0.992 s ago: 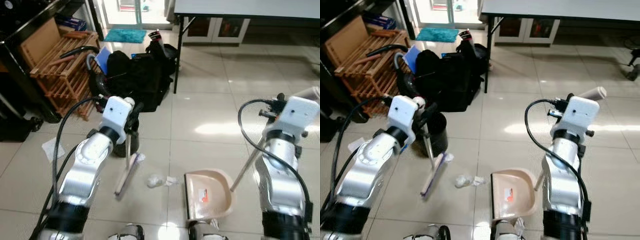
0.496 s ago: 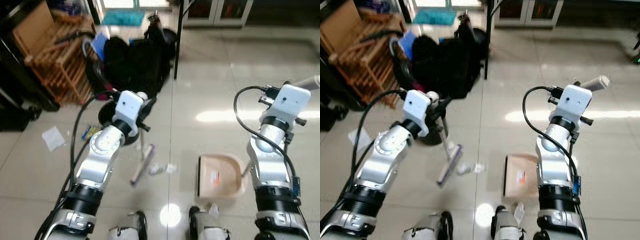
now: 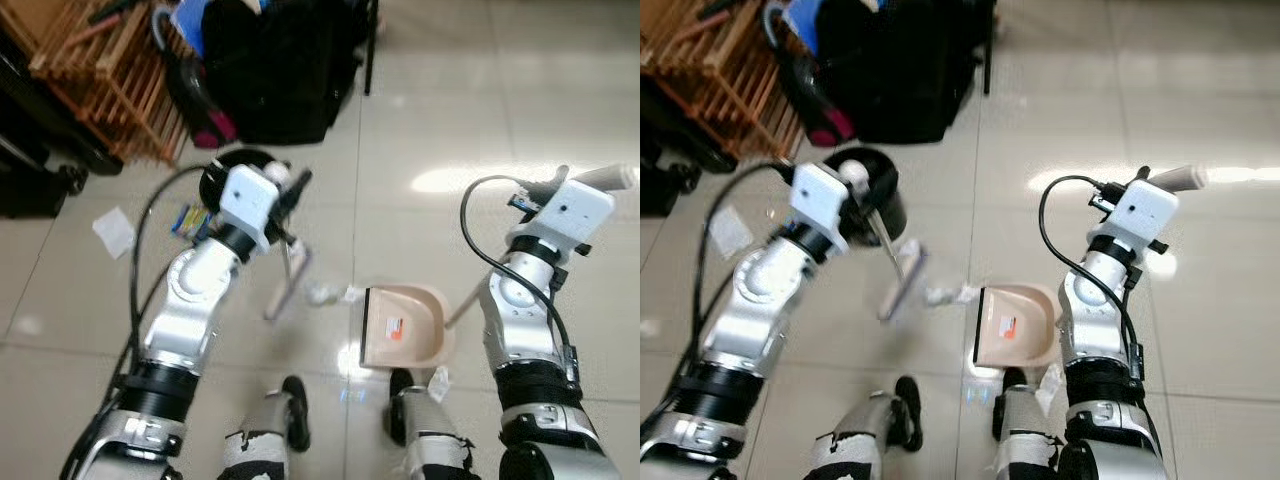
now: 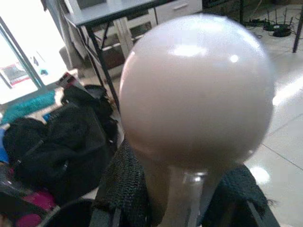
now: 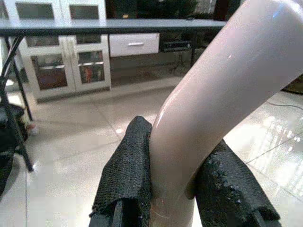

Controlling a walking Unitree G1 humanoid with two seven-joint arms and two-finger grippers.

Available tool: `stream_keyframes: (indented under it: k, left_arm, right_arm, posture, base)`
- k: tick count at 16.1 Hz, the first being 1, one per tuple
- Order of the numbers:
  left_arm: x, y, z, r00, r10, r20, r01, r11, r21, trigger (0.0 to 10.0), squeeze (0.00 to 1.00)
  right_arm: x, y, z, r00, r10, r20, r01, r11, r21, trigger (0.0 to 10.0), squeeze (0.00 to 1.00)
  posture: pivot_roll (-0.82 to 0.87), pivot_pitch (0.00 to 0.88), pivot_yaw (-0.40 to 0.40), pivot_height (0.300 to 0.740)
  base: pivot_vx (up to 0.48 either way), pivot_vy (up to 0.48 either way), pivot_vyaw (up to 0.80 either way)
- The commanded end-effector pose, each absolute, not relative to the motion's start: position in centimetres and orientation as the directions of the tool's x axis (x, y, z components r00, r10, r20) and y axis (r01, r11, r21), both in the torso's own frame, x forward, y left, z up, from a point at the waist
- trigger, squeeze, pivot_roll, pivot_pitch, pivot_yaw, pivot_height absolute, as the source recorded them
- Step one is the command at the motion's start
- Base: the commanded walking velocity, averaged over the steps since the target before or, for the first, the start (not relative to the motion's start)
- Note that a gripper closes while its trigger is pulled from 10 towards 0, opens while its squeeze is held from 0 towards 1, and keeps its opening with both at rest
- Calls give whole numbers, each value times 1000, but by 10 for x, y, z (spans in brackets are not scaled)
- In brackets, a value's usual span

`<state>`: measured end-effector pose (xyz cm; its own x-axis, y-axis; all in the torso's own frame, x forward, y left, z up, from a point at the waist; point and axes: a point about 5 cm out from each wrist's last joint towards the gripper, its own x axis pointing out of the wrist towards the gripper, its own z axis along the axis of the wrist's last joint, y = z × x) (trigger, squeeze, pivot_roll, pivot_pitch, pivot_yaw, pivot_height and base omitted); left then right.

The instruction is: Sweep floor

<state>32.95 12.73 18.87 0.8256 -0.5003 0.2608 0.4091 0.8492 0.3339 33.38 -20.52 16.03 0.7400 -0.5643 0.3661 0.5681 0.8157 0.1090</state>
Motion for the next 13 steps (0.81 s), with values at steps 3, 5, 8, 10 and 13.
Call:
stream_keyframes:
  k: [3,5,8,10,13]
  left_arm:
    - [329,137,195,809,-507,298,402,847,347,10000,0]
    - [329,132,193,802,-523,289,423,838,345,10000,0]
    - [328,130,188,802,-530,277,438,836,331,10000,0]
    - [328,129,186,803,-530,273,441,836,326,10000,0]
    - [327,123,189,799,-532,281,445,837,319,10000,0]
  right_arm:
    - [343,-187,172,734,-516,441,528,843,106,10000,0]
    - [348,-186,186,708,-521,477,517,842,152,10000,0]
    - [343,-191,223,619,-497,608,497,848,187,10000,0]
    - [343,-193,226,612,-449,651,498,858,124,10000,0]
    - [346,-198,215,641,-375,670,521,853,-20,10000,0]
  posture:
    - [67,480,119,740]
    - [71,497,118,740]
    - [52,490,116,740]
    - [51,489,115,740]
    - [90,496,120,740]
  base:
    - [0,0,0]
    - [0,0,0]
    - [0,0,0]
    - [0,0,0]
    - [0,0,0]
